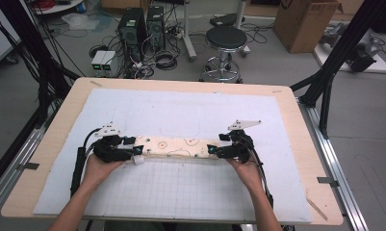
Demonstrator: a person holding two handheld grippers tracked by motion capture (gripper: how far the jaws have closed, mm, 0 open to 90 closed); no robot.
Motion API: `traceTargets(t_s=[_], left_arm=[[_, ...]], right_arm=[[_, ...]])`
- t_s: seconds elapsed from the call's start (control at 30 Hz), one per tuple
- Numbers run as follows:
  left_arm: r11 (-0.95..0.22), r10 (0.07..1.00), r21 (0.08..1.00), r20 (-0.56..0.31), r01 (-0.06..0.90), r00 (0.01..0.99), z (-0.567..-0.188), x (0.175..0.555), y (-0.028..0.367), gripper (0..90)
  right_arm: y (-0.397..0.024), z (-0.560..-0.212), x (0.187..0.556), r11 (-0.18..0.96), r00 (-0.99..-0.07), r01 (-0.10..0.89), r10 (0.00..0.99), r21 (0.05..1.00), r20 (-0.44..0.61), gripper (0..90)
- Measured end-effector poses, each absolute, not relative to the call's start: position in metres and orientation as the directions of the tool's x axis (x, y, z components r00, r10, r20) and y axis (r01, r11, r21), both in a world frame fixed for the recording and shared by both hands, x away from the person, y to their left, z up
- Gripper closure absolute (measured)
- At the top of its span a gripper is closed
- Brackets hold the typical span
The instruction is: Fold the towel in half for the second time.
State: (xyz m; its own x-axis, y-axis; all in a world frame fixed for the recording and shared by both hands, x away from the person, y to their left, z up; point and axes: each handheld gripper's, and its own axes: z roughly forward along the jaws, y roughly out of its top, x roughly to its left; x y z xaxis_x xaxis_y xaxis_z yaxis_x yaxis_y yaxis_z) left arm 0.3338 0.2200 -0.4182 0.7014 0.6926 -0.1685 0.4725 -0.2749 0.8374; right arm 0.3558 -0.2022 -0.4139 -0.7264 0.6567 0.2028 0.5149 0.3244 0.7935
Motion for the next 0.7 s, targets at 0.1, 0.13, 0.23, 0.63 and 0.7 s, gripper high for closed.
traceTargets(t_s=[0.1, 0.13, 0.23, 0.63, 0.7], left_arm=[[-0.269, 0.686, 0.842, -0.173, 0.467, 0.707, -0.417, 0.332, 0.220, 41.3], [-0.271, 0.684, 0.843, -0.170, 0.464, 0.709, -0.416, 0.332, 0.220, 39.8], [-0.271, 0.687, 0.845, -0.167, 0.462, 0.707, -0.414, 0.330, 0.220, 38.3], [-0.292, 0.694, 0.846, -0.134, 0.447, 0.707, -0.409, 0.323, 0.225, 31.2], [-0.298, 0.696, 0.843, -0.129, 0.448, 0.706, -0.408, 0.321, 0.225, 31.1]], right_arm=[[-0.204, -0.412, 0.354, 0.317, -0.722, 0.516, 0.661, 0.796, 0.205, 20.1], [-0.203, -0.411, 0.353, 0.317, -0.717, 0.515, 0.669, 0.796, 0.197, 18.4], [-0.204, -0.410, 0.352, 0.312, -0.715, 0.519, 0.669, 0.796, 0.203, 15.6], [-0.210, -0.404, 0.343, 0.296, -0.698, 0.506, 0.692, 0.810, 0.183, 12.6], [-0.210, -0.404, 0.342, 0.302, -0.702, 0.504, 0.689, 0.809, 0.180, 12.6]])
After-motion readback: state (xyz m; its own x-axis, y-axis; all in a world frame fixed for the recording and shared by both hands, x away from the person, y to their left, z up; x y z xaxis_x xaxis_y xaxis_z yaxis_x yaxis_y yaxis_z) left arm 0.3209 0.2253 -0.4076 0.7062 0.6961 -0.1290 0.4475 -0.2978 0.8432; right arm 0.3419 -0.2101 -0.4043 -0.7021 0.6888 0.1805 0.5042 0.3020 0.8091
